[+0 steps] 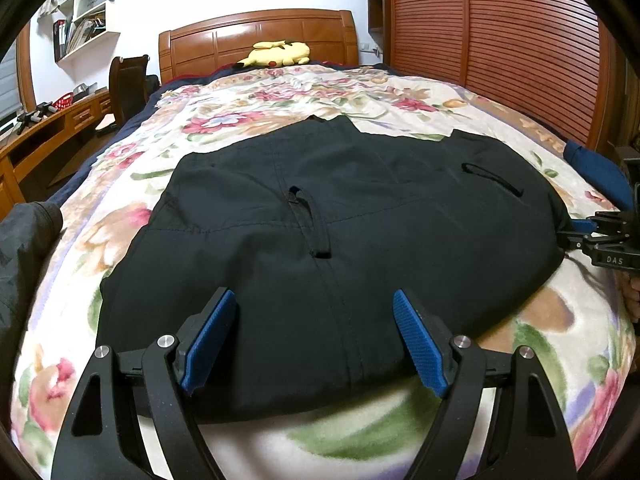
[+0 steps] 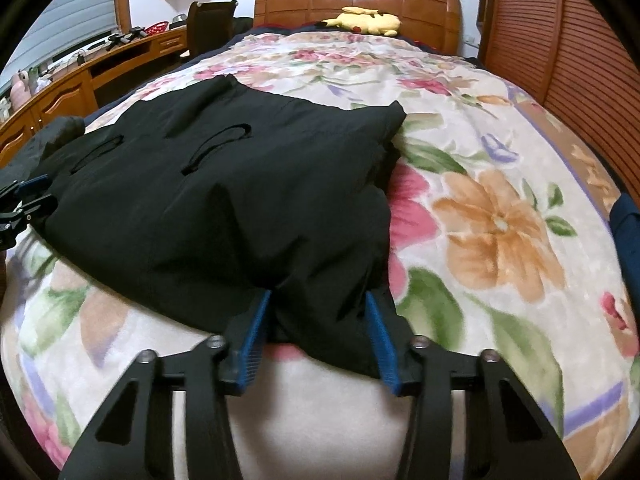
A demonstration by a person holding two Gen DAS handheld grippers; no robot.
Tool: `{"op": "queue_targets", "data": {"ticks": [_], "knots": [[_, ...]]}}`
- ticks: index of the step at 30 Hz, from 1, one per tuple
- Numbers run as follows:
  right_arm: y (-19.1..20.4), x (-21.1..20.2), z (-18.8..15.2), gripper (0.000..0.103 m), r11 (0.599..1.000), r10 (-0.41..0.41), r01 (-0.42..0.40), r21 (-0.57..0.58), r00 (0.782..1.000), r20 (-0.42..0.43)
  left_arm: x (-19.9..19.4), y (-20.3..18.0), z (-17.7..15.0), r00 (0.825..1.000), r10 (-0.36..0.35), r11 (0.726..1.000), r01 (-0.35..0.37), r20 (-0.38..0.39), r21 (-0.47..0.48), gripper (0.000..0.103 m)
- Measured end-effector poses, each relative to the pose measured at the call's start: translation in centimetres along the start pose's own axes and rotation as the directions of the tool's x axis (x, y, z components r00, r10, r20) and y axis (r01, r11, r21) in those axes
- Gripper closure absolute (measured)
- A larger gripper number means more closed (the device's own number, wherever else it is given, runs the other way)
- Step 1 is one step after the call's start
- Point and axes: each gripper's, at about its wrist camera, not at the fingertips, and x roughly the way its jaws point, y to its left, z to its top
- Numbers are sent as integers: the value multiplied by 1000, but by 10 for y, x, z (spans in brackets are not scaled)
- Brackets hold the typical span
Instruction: Fold large clothes
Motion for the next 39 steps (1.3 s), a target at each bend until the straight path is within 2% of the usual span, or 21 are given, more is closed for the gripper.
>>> {"op": "queue_targets", "data": {"ticks": [1,2,5,8,13,18,23,29,34,39], "knots": [[0,-1,0,68,1000,0,0,-2,1000,2,0,0,0,1000,1,1000,-1,0,1,21],[2,-2,0,77,1000,4,-4,-12,1000,0,0,0,0,1000,1,1000,-1,0,1,21],[9,-9,0,85,999,-15,16,-35,999,31,0,0,0,1000,3,1000,-3,1,2,21],[9,-23,1,87,999,-23,25,-22,994,108,0,0,0,1000,2,1000,-2,1,1,21],[10,-51,1,88,1000,-5,0,18,964,267,-1,-3,0,1000,-1,1000,1,5,5,21],[19,-59,-2,91,1000,-11,2,25,938,345,-4,-4,1,1000,-12,1000,12,14,5,21],[22,-59,7,95,998,15,-39,58,925,379,-13,-1,4,999,-33,999,33,43,-9,21],[38,-51,28,97,997,38,-60,43,918,394,-28,13,6,995,-35,999,37,89,-29,21],[69,-51,54,98,997,57,-35,-62,915,400,-43,35,6,991,-16,998,25,131,-64,21],[110,-56,80,98,985,106,-37,-171,902,418,-53,67,3,988,3,992,17,155,-128,21]]}}
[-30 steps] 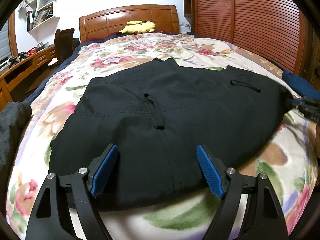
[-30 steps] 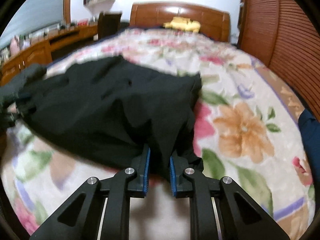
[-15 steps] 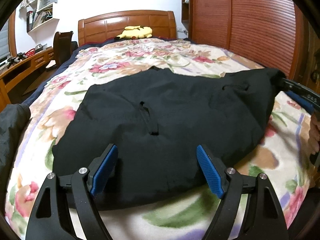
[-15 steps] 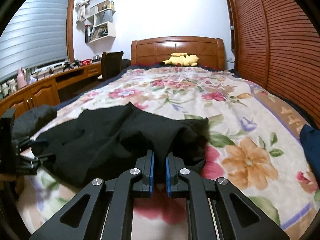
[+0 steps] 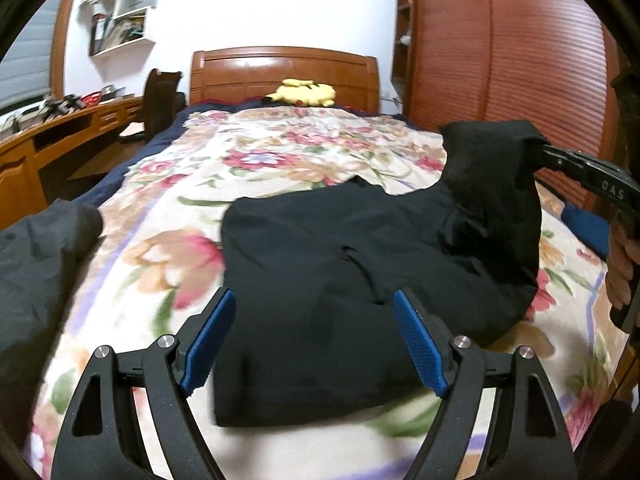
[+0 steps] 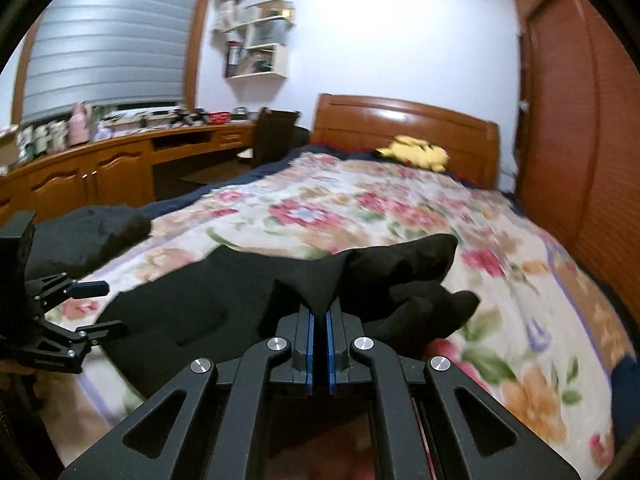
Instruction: Fold large clothes
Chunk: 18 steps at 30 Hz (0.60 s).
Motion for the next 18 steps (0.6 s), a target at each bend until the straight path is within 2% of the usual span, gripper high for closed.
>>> {"op": "queue_targets", "data": {"ticks": [4,11,14,18], "knots": [[27,11,12,99,997,39,-38,-70,999,20,-5,27,0,1000,19,998,-18,6,-61,21],[69,33,22,99,980,166,-163,-118,986,17,-16,64,-5,998,65,990,-62,19,-125,21],[80,54,14,99,964,235,-239,-117,971,-42,-17,74,-7,996,84,988,-81,15,-134,21],[93,90,-12,98,943,295,-316,-103,939,-176,-20,82,-8,994,102,986,-98,23,-135,21]]}}
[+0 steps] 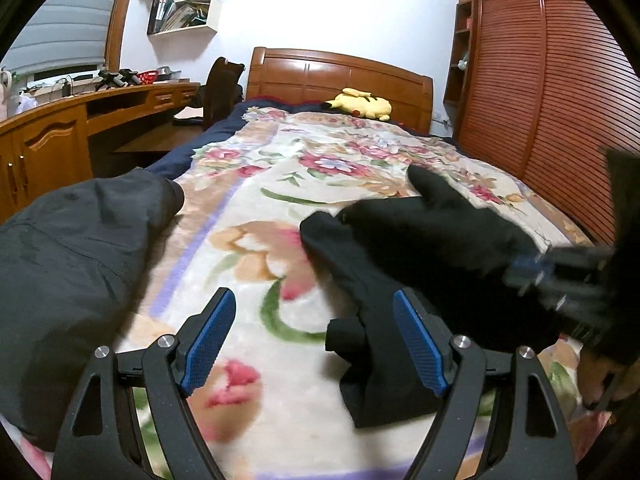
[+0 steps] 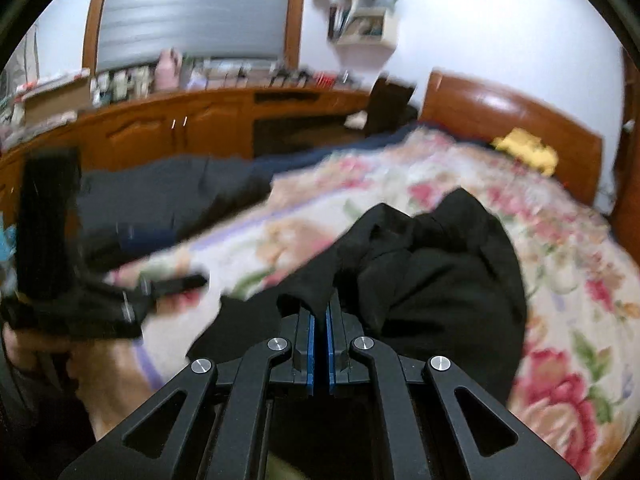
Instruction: Fold large clothes
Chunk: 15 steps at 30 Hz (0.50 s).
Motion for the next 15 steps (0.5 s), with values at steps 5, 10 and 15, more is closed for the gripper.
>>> {"op": "queue_targets", "data": {"ticks": [5,10,15], "knots": [[-15,18,-13,97,1000,20,-19,15,996,-82,1,0,-1,1000,-7,1000,7,-1,5,21],[-18,2,-3,93,998,-44,39,-46,994,-100,1,-6,0,1000,-21,1000,21,4,11,21],[-14,-17,3,83,987,-128,119,-110,988,-88,2,-15,1,999,-35,999,35,6,23,21]]}}
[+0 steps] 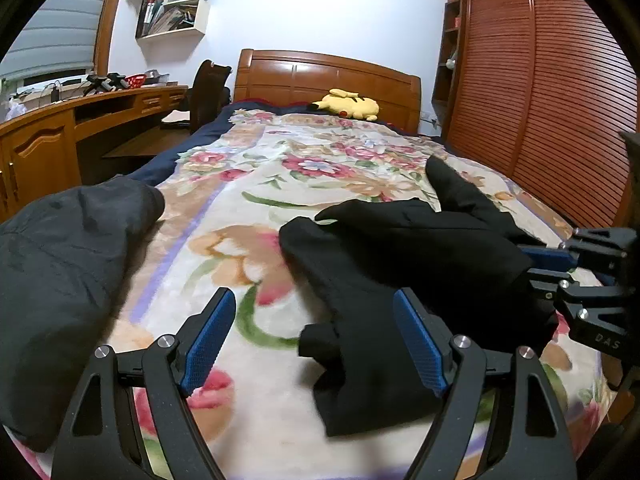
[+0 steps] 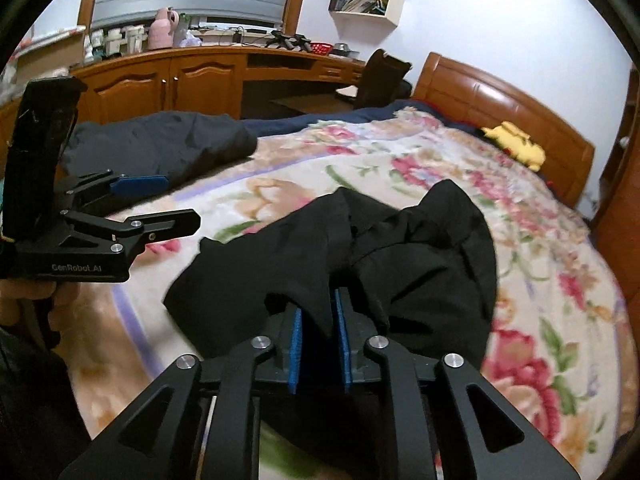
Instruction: Fold large clothes
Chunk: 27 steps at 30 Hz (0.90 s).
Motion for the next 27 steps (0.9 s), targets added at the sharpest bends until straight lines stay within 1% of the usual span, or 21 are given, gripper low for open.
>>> {"op": "queue_targets", "data": {"ticks": [1,2,3,4,5,6,8,9,10,12,13,15,18,20,23,27], "knots": [[1,-3,0,81,999,-24,24,-24,1000,-3,0,-2,0,1000,-2,1000,2,1,3,21],[4,-6,-1,74,998,-44,44,-45,999,-5,1,-4,1,1000,-3,1000,3,1,5,21],[6,-8,0,61,995,-70,69,-69,998,-9,1,-5,1,1000,-5,1000,5,1,7,21],[11,-5,3,51,991,-96,94,-97,995,-16,2,-7,1,1000,-5,1000,5,1,8,21],[16,-2,6,37,987,-112,109,-122,993,-21,3,-8,1,1000,-5,1000,5,0,9,21],[20,1,8,32,985,-110,105,-137,993,-30,3,-10,1,1000,-5,1000,5,-1,9,21],[22,-1,14,32,984,-115,107,-140,992,-50,3,-12,1,1000,-6,1000,6,-1,11,21],[22,-4,17,32,987,-99,92,-130,994,-45,3,-13,1,1000,-7,1000,7,0,14,21],[29,-14,15,32,991,-72,67,-117,997,-34,3,-14,1,1000,-6,1000,6,1,15,21],[25,-33,15,32,996,-28,29,-83,1000,7,3,-14,1,1000,-8,1000,8,3,16,21],[22,-40,14,32,997,-24,26,-67,999,29,3,-14,1,1000,-7,1000,7,3,14,21],[15,-53,11,32,998,-36,39,-42,997,66,2,-15,1,1000,-11,1000,11,5,12,21],[2,-66,2,32,996,-84,86,-14,992,99,-1,-19,1,1000,-25,1000,25,18,15,21],[-8,-69,-10,32,994,-109,107,21,990,88,-3,-25,3,999,-42,999,41,31,16,21],[-25,-63,-25,32,987,-139,135,81,989,44,-5,-36,8,995,-82,997,82,50,13,21],[-39,-47,-40,32,978,-167,167,129,986,-8,-7,-63,19,986,-150,988,148,71,31,21]]}}
